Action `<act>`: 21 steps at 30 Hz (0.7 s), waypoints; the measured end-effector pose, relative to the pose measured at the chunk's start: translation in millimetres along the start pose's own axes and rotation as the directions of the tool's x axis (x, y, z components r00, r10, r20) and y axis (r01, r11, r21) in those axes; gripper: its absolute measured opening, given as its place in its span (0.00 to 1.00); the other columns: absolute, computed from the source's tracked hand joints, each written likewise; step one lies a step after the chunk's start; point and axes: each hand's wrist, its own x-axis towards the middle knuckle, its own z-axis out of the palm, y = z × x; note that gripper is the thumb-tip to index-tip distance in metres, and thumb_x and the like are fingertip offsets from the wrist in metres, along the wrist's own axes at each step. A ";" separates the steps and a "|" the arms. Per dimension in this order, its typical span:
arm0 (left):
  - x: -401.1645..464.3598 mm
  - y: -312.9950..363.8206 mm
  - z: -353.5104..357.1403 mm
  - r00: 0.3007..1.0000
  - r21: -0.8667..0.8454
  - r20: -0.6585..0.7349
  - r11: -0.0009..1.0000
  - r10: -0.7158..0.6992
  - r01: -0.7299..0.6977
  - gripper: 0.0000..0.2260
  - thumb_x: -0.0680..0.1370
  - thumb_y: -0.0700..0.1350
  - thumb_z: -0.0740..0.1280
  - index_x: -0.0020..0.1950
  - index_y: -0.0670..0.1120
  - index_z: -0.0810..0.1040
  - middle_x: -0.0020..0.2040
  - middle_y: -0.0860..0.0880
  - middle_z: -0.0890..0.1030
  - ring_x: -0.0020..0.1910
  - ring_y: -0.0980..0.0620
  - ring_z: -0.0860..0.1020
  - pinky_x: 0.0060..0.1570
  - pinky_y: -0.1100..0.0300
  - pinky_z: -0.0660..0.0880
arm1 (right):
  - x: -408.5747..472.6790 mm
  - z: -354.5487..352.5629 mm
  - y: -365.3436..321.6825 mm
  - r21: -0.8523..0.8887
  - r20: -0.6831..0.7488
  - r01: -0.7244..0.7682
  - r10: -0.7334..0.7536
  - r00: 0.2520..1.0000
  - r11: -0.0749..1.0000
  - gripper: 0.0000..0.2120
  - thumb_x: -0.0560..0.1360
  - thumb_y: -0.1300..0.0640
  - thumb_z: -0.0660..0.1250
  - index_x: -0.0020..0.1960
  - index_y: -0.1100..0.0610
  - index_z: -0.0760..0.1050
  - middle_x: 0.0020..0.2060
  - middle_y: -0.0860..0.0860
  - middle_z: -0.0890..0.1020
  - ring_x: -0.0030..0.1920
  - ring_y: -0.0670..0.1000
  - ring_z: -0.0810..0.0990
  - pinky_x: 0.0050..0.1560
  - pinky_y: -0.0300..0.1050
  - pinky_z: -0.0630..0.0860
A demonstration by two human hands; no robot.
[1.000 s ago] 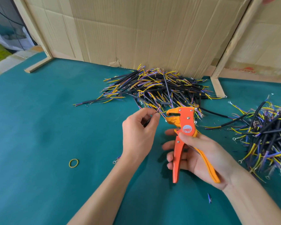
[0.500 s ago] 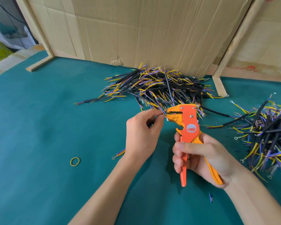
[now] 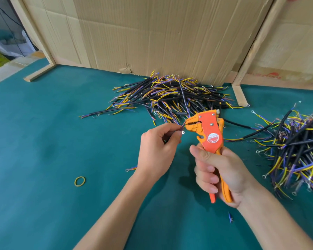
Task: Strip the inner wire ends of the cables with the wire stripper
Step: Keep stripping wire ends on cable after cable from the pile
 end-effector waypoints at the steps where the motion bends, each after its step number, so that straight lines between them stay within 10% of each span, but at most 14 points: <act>1: -0.4 0.1 0.8 1.000 -0.006 0.015 1.000 -0.011 0.011 0.05 0.78 0.38 0.69 0.47 0.47 0.84 0.33 0.54 0.82 0.36 0.55 0.80 0.40 0.65 0.75 | 0.4 -0.6 0.6 0.001 -0.005 0.005 -0.005 1.000 1.000 0.29 0.65 0.52 0.80 0.36 0.57 0.57 0.26 0.52 0.59 0.20 0.49 0.59 0.21 0.36 0.61; 6: 2.2 -1.5 0.5 0.999 -0.079 0.006 0.996 -0.039 0.039 0.08 0.79 0.37 0.68 0.49 0.50 0.82 0.33 0.51 0.82 0.31 0.56 0.74 0.36 0.67 0.69 | 1.2 -5.2 -0.7 0.133 0.094 -0.047 0.034 0.995 0.990 0.18 0.63 0.58 0.83 0.42 0.58 0.75 0.30 0.55 0.70 0.26 0.53 0.69 0.26 0.45 0.70; 14: 3.7 -6.5 -0.3 0.996 -0.172 -0.007 0.981 -0.088 0.085 0.10 0.77 0.37 0.70 0.47 0.53 0.83 0.38 0.52 0.86 0.34 0.52 0.76 0.41 0.54 0.76 | 4.2 -8.7 -0.3 0.181 0.107 -0.064 0.045 0.993 0.981 0.16 0.65 0.64 0.76 0.51 0.61 0.76 0.38 0.60 0.75 0.37 0.60 0.76 0.39 0.55 0.78; 21: 3.9 -6.4 -0.2 0.989 -0.202 -0.076 0.973 -0.126 0.108 0.08 0.74 0.37 0.74 0.43 0.50 0.87 0.32 0.54 0.84 0.30 0.57 0.77 0.30 0.69 0.68 | 4.2 -8.9 -1.5 0.177 0.104 -0.076 0.058 0.993 0.981 0.17 0.64 0.64 0.77 0.51 0.61 0.76 0.39 0.61 0.76 0.38 0.61 0.77 0.41 0.55 0.79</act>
